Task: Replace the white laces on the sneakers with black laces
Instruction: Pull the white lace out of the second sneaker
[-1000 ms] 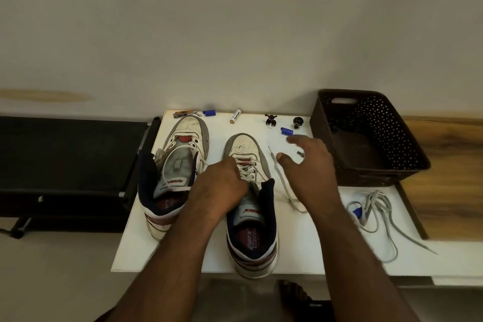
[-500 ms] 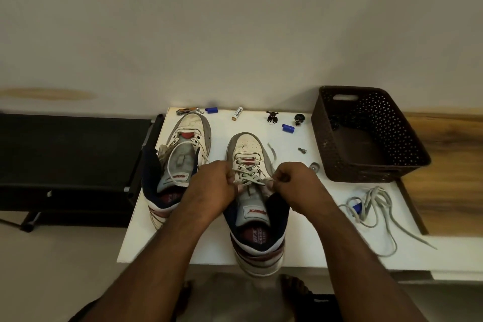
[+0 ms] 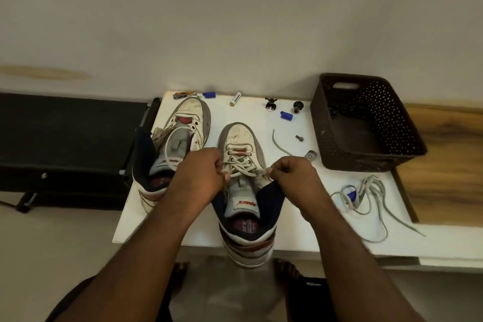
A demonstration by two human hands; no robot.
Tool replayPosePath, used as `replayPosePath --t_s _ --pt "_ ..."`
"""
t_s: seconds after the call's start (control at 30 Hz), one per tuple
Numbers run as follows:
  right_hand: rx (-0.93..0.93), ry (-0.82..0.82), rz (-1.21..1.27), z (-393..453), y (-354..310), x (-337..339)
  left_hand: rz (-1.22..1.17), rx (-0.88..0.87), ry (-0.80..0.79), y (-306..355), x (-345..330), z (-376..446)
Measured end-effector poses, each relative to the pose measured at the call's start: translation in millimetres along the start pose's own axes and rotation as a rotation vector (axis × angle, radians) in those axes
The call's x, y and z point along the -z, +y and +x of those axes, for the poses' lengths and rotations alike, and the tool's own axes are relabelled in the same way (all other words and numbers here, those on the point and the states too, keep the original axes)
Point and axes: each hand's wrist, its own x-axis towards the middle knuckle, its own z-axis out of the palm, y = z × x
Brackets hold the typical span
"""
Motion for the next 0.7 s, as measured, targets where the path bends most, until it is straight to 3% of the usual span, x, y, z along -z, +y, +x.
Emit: replayPosePath --t_s 0.23,0.37,0.43,0.6,0.7 --pt "0.038 -0.228 -0.126 -1 -26 8 0.312 -0.247 0.044 28 -11 4" --pt "0.056 -0.262 -0.279 3 -32 12 0.436 -0.195 0.075 30 -18 8" --pt "0.041 -0.263 -0.323 3 -33 15 0.361 -0.181 0.086 31 -19 10" --pt "0.013 -0.303 -0.346 1 -30 29 -0.224 -0.007 0.154 22 -11 18" --pt "0.016 -0.306 -0.327 2 -30 29 -0.299 -0.081 0.102 18 -3 23"
